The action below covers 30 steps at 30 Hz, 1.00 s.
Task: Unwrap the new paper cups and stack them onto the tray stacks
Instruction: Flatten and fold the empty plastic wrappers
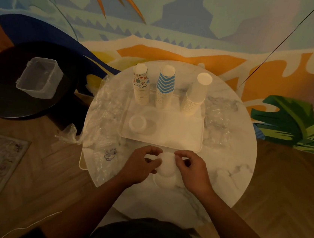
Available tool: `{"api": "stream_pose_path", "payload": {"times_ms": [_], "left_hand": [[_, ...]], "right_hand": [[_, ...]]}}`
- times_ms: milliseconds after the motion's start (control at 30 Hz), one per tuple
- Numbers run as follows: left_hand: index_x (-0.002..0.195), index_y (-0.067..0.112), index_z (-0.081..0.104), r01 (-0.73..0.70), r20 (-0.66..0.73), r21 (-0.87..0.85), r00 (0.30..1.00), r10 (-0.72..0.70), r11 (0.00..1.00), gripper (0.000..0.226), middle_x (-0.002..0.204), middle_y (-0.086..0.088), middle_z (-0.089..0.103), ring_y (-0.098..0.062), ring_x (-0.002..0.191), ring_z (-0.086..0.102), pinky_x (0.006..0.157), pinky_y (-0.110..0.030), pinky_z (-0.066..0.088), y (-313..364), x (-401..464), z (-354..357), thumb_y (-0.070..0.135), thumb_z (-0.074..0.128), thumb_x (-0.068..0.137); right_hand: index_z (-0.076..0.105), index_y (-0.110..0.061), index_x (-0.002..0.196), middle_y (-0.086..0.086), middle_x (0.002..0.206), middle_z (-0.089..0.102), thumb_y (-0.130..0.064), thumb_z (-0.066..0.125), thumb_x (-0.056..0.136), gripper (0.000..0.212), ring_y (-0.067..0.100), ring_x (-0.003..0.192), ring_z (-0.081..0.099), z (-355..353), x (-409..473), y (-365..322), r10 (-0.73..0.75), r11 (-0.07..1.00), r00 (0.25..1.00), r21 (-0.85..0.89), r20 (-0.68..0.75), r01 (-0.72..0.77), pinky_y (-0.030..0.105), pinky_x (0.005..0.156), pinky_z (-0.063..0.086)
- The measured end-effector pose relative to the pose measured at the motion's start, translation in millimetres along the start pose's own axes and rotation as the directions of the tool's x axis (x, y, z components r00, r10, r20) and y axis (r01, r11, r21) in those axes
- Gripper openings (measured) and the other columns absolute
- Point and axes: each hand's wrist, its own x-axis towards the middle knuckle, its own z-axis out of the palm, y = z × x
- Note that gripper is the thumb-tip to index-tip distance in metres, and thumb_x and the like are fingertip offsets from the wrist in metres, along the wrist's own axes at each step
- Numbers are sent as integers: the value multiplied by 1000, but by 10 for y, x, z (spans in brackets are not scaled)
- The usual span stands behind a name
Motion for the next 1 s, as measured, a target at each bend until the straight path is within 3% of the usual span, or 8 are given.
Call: {"api": "stream_pose_path", "payload": {"times_ms": [133, 300, 467, 567, 667, 767, 900, 1000], "left_hand": [[113, 20, 72, 33, -21, -88, 999, -35, 996, 23, 111, 5, 72, -9, 80, 72, 67, -26, 60, 125, 69, -90, 9, 70, 93], [103, 22, 75, 144, -53, -279, 985, -165, 950, 20, 96, 0, 74, -14, 74, 63, 64, -24, 55, 242, 208, -261, 6, 67, 94], [102, 12, 76, 212, -42, -432, 966, -254, 877, 17, 94, -7, 72, -25, 79, 57, 62, -24, 52, 298, 281, -386, 2, 65, 94], [101, 11, 76, 225, -31, -471, 962, -271, 853, 15, 102, -9, 72, -22, 83, 61, 65, -25, 51, 322, 297, -410, 5, 62, 96], [97, 8, 75, 214, -26, -511, 964, -264, 833, 15, 97, -10, 72, -21, 79, 65, 67, -26, 52, 345, 296, -442, 14, 61, 99], [100, 7, 73, 173, -16, -502, 978, -209, 847, 24, 92, -9, 73, -22, 79, 70, 73, -29, 59, 368, 283, -484, 24, 56, 103], [113, 19, 70, 29, -29, -311, 999, -40, 950, 20, 109, -7, 73, -24, 94, 73, 82, -36, 62, 334, 234, -555, 29, 56, 103], [119, 26, 66, -105, -65, -99, 993, 99, 990, 23, 110, 3, 73, -17, 94, 74, 76, -31, 62, 288, 221, -596, 27, 67, 96]], "right_hand": [[73, -26, 107, -13, 110, 69, -15, 66, 98, 16, 7, 82, 64, 21, 40, -133, -145, 989, 989, 40, 8, 144, 15, 76, 50], [73, -22, 117, -7, 138, 58, 6, 53, 96, 40, 3, 124, 55, 12, 55, -218, -292, 956, 935, 30, 202, 292, 16, 96, 47], [65, -25, 129, -10, 147, 49, -1, 67, 89, 46, 1, 121, 56, 80, 142, -265, -363, 919, 891, -54, 272, 391, 17, 95, 49], [66, -23, 127, -8, 141, 53, -16, 74, 91, 38, 3, 119, 56, 137, 215, -326, -405, 896, 884, -92, 234, 435, 13, 93, 46], [67, -23, 124, -8, 131, 60, -21, 74, 92, 33, 3, 122, 55, 182, 274, -383, -442, 874, 876, -128, 192, 469, 15, 102, 41], [66, -25, 123, -12, 121, 65, -26, 70, 95, 28, 3, 111, 60, 219, 309, -457, -378, 910, 904, -100, 200, 402, 17, 94, 46], [68, -22, 121, -19, 95, 65, -31, 68, 96, 27, 7, 87, 62, 262, 375, -516, -276, 957, 948, -43, 161, 286, 28, 85, 54], [70, -17, 100, -11, 69, 53, -37, 66, 97, 20, 7, 67, 48, 289, 434, -521, -254, 963, 950, -44, 181, 266, 32, 70, 47]]}}
